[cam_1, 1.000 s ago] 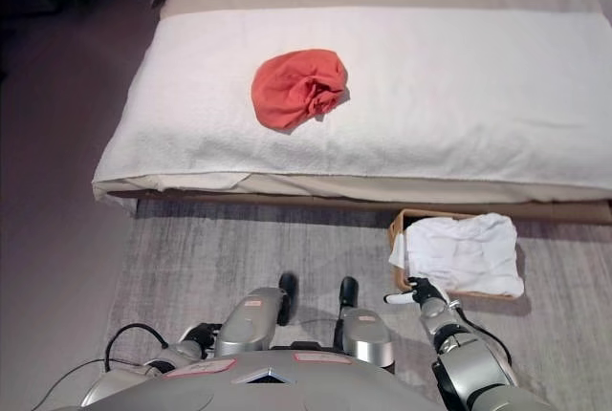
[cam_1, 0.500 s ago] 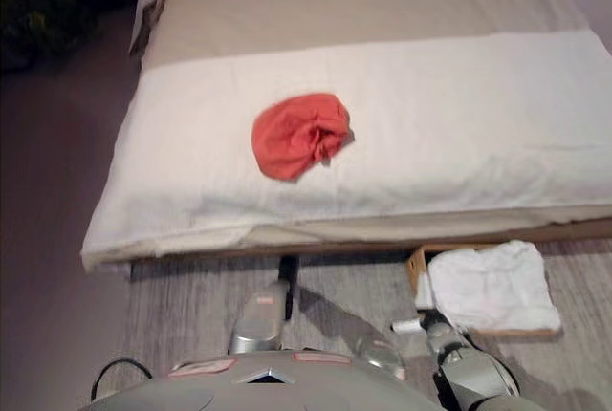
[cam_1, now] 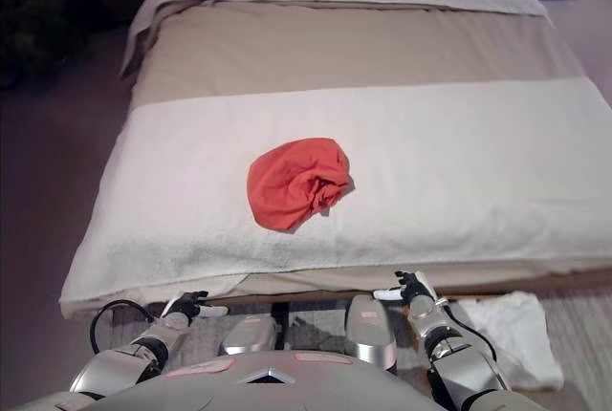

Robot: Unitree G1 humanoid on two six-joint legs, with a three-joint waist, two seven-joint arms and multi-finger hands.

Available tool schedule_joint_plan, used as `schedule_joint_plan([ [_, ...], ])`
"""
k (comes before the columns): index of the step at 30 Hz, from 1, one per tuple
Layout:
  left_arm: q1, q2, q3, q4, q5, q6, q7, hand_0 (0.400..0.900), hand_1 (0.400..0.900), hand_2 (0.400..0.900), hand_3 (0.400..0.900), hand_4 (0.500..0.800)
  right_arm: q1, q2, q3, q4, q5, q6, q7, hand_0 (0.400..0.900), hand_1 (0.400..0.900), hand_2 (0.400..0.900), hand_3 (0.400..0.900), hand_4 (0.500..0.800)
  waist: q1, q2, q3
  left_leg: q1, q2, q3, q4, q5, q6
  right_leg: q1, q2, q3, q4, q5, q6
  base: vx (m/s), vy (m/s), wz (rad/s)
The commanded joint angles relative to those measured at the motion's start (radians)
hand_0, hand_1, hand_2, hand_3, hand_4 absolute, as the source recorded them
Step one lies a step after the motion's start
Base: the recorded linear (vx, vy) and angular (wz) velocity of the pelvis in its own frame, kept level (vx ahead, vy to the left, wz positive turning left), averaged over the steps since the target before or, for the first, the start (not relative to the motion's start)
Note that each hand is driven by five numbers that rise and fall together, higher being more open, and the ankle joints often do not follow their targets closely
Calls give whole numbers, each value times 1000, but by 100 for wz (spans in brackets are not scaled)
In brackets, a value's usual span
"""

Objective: Put the clothes on the bed into the basket.

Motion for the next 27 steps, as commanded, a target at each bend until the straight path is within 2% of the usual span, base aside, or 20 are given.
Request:
schedule_joint_plan([
  [1, 50, 41, 9, 24, 14, 15, 56, 900, 900, 900, 900, 800, -53, -80, 54, -17, -96, 18, -67, 900, 900, 900, 900, 800, 8, -20, -13, 9, -114, 27, 14, -5, 8, 7, -18, -45, -42, 182, -26, 185, -133, 54],
  [4, 23, 3, -29, 22, 6, 13, 67, 900, 900, 900, 900, 800, -187, -122, 113, -83, -158, 26, -92, 900, 900, 900, 900, 800, 11, 0, -19, -25, -84, 14, -36, 22, -13, -5, -27, -91, -74, 188, -29, 53, -73, 42],
  [10, -25, -21, -75, 18, -77, 7, 109, 900, 900, 900, 900, 800, -555, -111, 280, -151, -239, 40, -110, 900, 900, 900, 900, 800, 47, 28, 45, -125, -51, -3, -87, 85, -27, -118, -26, -104, -35, 184, -31, -77, -22, 12],
  [16, -57, 8, -94, 17, -143, 9, 132, 900, 900, 900, 900, 800, -852, -69, 357, -35, -260, 67, -118, 900, 900, 900, 900, 800, 98, 31, 111, -186, -58, -55, -105, 121, -33, -165, -48, -153, -5, 179, -30, -57, -21, 30],
  [21, -70, 23, -116, 0, -174, 2, 141, 900, 900, 900, 900, 800, -959, -40, 364, 29, -243, 74, -140, 900, 900, 900, 900, 800, 141, 46, 151, -237, -67, -97, -105, 144, -40, -194, -68, -193, 10, 179, -24, -41, -1, 39],
  [27, -65, 39, -126, -23, -214, -10, 140, 900, 900, 900, 900, 800, -1057, -75, 372, 89, -238, 76, -152, 900, 900, 900, 900, 800, 211, 76, 201, -297, -81, -162, -97, 167, -49, -216, -100, -253, 37, 163, -21, -21, 1, 46],
])
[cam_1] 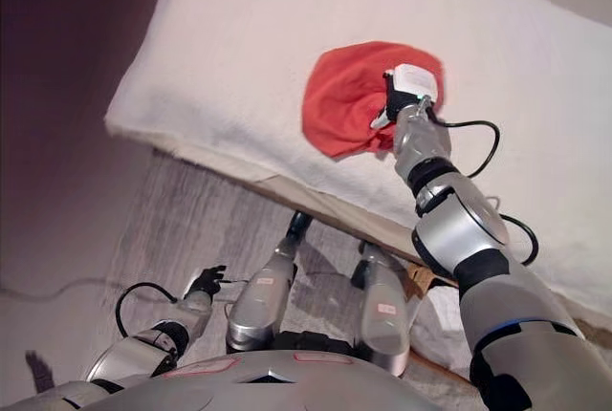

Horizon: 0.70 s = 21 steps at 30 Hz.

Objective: Put the clothes on the bed into the basket.

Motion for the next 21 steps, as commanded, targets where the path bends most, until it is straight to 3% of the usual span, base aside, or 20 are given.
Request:
schedule_joint_plan([
  [1, -3, 80, -27, 34, -48, -5, 33, 900, 900, 900, 900, 800, -191, -46, 36, 20, -12, -8, -73, 900, 900, 900, 900, 800, 29, -9, 38, 19, -71, 4, -80, 140, 19, -9, -74, 27, 78, 94, 2, -45, 8, 36],
  [11, 48, 95, -5, -10, -111, -24, 11, 900, 900, 900, 900, 800, -295, -188, 85, 97, -63, 6, -42, 900, 900, 900, 900, 800, 116, 51, 119, -119, -102, -53, -45, 173, 14, -120, -112, -16, 148, 68, -1, -26, 7, 27],
  [12, 56, 91, -3, -17, -115, -23, 6, 900, 900, 900, 900, 800, -301, -198, 86, 108, -66, 9, -37, 900, 900, 900, 900, 800, 121, 51, 121, -110, -95, -51, -55, 154, 15, -120, -107, -8, 162, 30, 4, 63, -52, 11],
  [21, 90, 87, -9, -90, -133, -36, -29, 900, 900, 900, 900, 800, -318, -318, 131, 153, -120, 12, 48, 900, 900, 900, 900, 800, 144, 101, 158, -150, -119, -66, -55, 171, 22, -182, -126, 0, 222, 10, 1, -7, 0, 10],
])
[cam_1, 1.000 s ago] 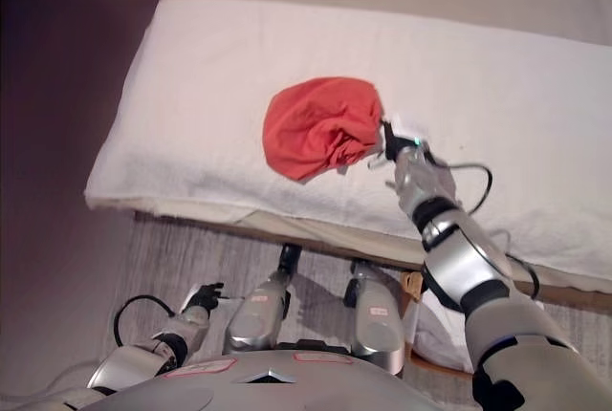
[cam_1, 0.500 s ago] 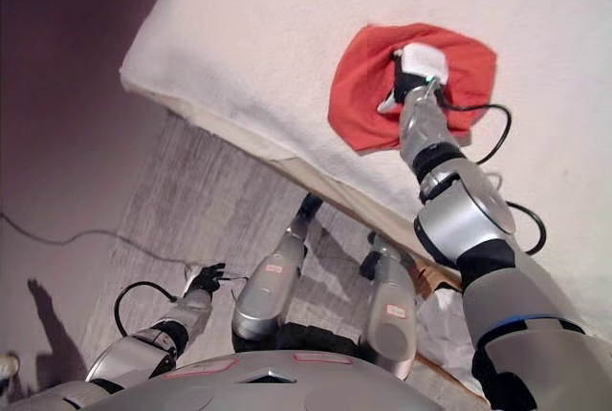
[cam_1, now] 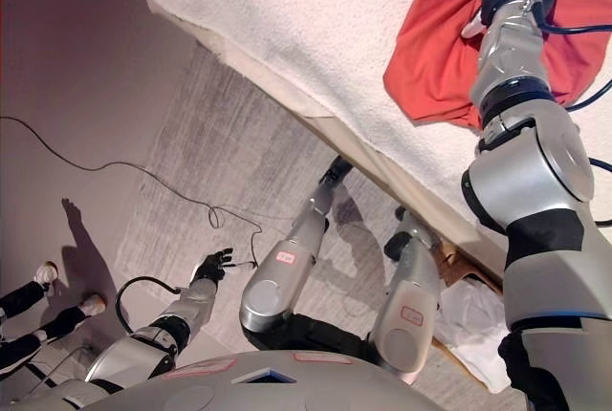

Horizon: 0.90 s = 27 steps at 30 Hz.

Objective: Put the clothes on the bed into the basket.

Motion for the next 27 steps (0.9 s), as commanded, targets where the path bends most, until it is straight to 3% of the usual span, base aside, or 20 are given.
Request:
schedule_joint_plan([
  [1, 89, 81, -12, 27, -24, 6, -5, 900, 900, 900, 900, 800, -11, -68, 58, 13, -24, -11, 52, 531, 531, 531, 531, 579, 37, 19, 41, 66, -43, 50, -88, 62, 72, 0, -31, 98, 106, -60, 23, 9, 4, -6],
  [2, 86, 81, -11, 25, -27, 7, -8, 900, 900, 900, 900, 800, -6, -68, 50, 5, -8, -15, 60, 400, 400, 400, 400, 500, 35, 18, 42, 69, -45, 50, -89, 62, 73, 2, -30, 99, 105, -60, 23, 4, 8, -8],
  [12, 49, 98, 14, 64, -43, 17, -9, 900, 900, 900, 900, 800, -10, -8, 28, -24, 60, -23, 49, 400, 400, 400, 400, 500, -2, 1, 46, 107, -29, 81, -99, 51, 71, 33, -13, 126, 71, -48, 22, -2, 30, -15],
  [14, 39, 101, 20, 75, -45, 21, -7, 900, 900, 900, 900, 800, -11, 6, 22, -24, 63, -23, 47, 400, 400, 400, 400, 500, -8, 2, 44, 103, -34, 82, -92, 69, 69, 41, -15, 124, 50, -7, 18, -74, 74, -8],
  [25, 36, 102, 51, 120, -53, 21, 3, 900, 900, 900, 900, 800, 15, 28, -3, -39, 89, -26, 20, 400, 400, 400, 400, 500, -43, -20, -9, 177, -36, 114, -98, 44, 73, 130, -17, 133, 6, 8, 25, 24, 26, -12],
  [26, -117, -8, -9, 131, -92, 59, 84, 900, 900, 900, 900, 800, 25, 72, -1, -36, 90, -18, 19, 400, 400, 400, 400, 500, -72, -41, -18, 191, -35, 127, -103, 39, 73, 142, -10, 143, -4, 12, 26, 43, 49, -45],
  [27, -99, 43, 20, 160, -77, 51, 57, 900, 900, 900, 900, 800, 42, 84, -6, -49, 96, -20, 9, 400, 400, 400, 400, 500, -84, -56, -20, 204, -26, 143, -106, 36, 74, 145, -3, 155, -7, 13, 23, 56, 32, -56],
])
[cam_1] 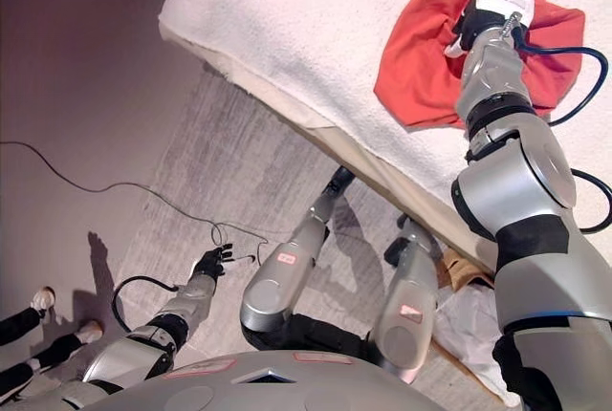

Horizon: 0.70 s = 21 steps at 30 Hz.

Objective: Put the clothes on the bed into the basket.

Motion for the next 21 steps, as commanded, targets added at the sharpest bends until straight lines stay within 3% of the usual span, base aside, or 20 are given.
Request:
schedule_joint_plan([
  [1, -40, 62, -1, 181, -39, 32, 63, 900, 900, 900, 900, 800, -18, 14, 44, -63, 20, -10, -71, 400, 400, 400, 400, 500, -41, -68, -38, 80, -13, 77, -98, 15, 43, 52, -5, 63, 21, 16, 23, 62, 21, -56],
  [5, 14, 43, 29, 203, -24, 32, 81, 900, 900, 900, 900, 800, 28, 9, 28, -73, 23, -16, -88, 400, 400, 400, 400, 500, -65, -107, -87, 140, -12, 115, -99, -20, 55, 104, 4, 92, -10, 29, 30, 70, 33, -44],
  [13, 82, 59, 80, 204, -9, 25, 52, 900, 900, 900, 900, 800, 121, -63, -17, -99, 22, -32, -64, 400, 400, 400, 400, 500, -131, -153, -184, 255, 9, 237, -101, -83, 83, 180, 27, 182, -71, 59, 52, 57, 49, -60],
  [20, 96, 70, 103, 230, 25, 31, 27, 900, 900, 900, 900, 800, 201, -148, -67, -144, 50, -44, -47, 400, 400, 400, 400, 500, -203, -169, -245, 331, 20, 310, -117, -112, 92, 207, 40, 250, -73, 59, 62, 56, 38, -44],
  [21, 54, 93, 114, 242, 36, 51, 41, 900, 900, 900, 900, 800, 210, -141, -75, -148, 42, -48, -44, 400, 400, 400, 400, 500, -219, -172, -254, 344, 23, 327, -121, -117, 90, 209, 45, 265, -75, 59, 64, 61, 27, -41],
])
